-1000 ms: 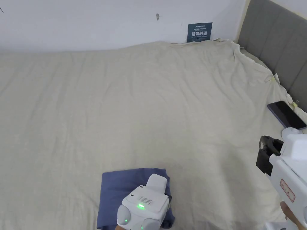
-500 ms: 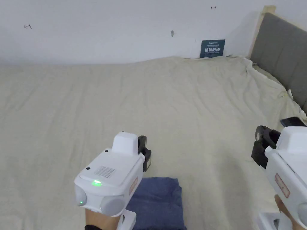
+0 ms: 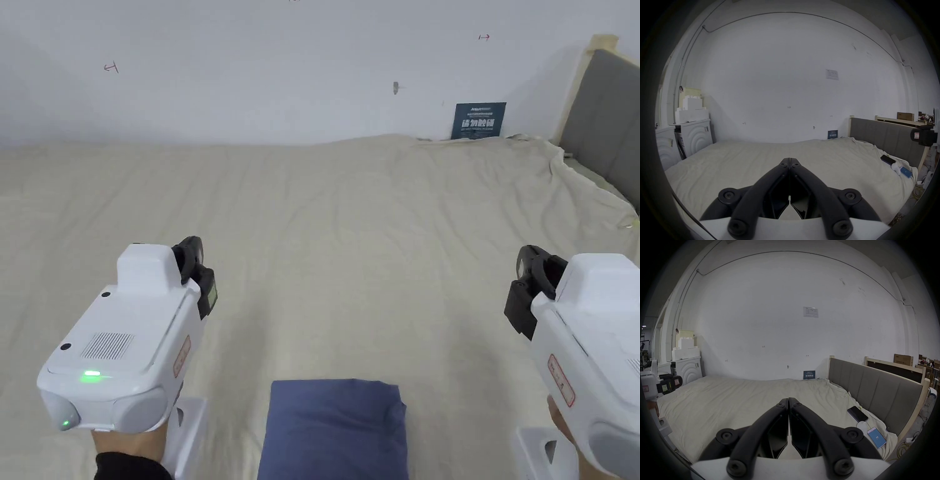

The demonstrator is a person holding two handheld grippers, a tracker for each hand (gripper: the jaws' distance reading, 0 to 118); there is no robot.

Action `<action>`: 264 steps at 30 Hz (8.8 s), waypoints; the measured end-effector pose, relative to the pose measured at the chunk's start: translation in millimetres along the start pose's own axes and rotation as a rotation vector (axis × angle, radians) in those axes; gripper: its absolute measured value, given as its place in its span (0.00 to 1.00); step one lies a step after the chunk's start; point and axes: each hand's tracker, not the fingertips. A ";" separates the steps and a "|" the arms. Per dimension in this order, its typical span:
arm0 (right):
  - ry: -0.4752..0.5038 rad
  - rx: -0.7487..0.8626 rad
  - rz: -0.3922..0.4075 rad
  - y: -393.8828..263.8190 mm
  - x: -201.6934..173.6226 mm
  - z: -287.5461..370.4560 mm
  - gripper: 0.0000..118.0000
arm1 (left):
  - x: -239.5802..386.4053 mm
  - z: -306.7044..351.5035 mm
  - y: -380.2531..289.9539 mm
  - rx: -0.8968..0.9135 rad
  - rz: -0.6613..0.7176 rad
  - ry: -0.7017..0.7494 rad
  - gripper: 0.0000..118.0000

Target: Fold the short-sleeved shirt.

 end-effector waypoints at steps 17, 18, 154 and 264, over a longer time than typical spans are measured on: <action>0.097 -0.111 -0.020 -48.0 -35.2 -32.4 0.00 | -18.1 0.2 -22.7 -0.086 0.072 0.031 0.00; 0.114 -0.141 -0.013 -55.9 -40.0 -36.7 0.00 | -18.9 0.1 -24.6 -0.094 0.077 0.031 0.00; 0.149 -0.047 0.039 7.8 -49.4 -58.8 0.00 | -219.6 -58.6 31.9 -0.266 0.119 0.237 1.00; 0.058 0.090 0.062 19.6 -21.9 -27.7 0.00 | 4.9 -13.1 5.2 0.107 -0.073 0.085 0.00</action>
